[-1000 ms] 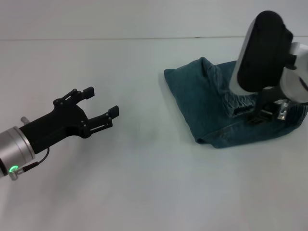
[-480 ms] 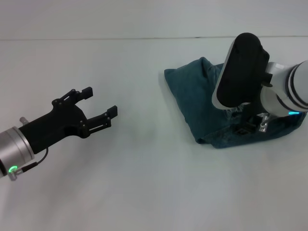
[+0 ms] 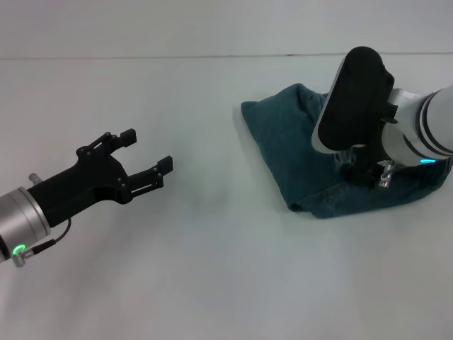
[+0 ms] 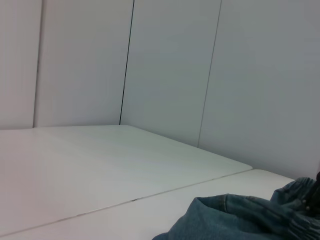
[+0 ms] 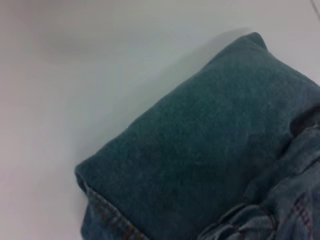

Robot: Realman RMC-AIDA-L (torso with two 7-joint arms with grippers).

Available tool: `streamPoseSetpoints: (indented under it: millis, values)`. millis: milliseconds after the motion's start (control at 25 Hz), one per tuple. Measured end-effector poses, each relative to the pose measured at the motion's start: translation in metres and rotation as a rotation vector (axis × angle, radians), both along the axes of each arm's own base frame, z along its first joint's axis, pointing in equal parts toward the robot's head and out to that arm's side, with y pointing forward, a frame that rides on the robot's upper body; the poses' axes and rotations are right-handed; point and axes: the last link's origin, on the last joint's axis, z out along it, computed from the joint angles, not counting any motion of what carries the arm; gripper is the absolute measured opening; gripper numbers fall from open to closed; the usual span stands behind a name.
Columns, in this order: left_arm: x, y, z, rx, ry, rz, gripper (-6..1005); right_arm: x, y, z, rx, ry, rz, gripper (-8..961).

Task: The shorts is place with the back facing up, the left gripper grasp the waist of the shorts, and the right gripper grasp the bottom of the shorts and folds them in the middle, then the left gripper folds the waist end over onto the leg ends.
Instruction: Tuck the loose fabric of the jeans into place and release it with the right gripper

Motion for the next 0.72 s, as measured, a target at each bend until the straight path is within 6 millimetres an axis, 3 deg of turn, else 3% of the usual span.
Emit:
streamPoseSetpoints:
  millis: [160, 280, 600, 720]
  values:
    - [0.001, 0.000, 0.000, -0.001, -0.003, -0.003, 922, 0.002, 0.003, 0.006, 0.023, 0.012, -0.013, 528]
    - [0.001, 0.000, 0.000, 0.001, -0.005, -0.002, 921, 0.003, 0.009, 0.018, 0.067, 0.038, -0.028, 389]
    - [0.001, -0.001, 0.000, 0.000, -0.011, -0.004, 917, 0.020, 0.028, 0.071, 0.224, 0.111, -0.059, 121]
    - [0.002, -0.003, 0.000, -0.002, -0.019, -0.010, 917, 0.037, 0.034, 0.084, 0.285, 0.145, -0.090, 109]
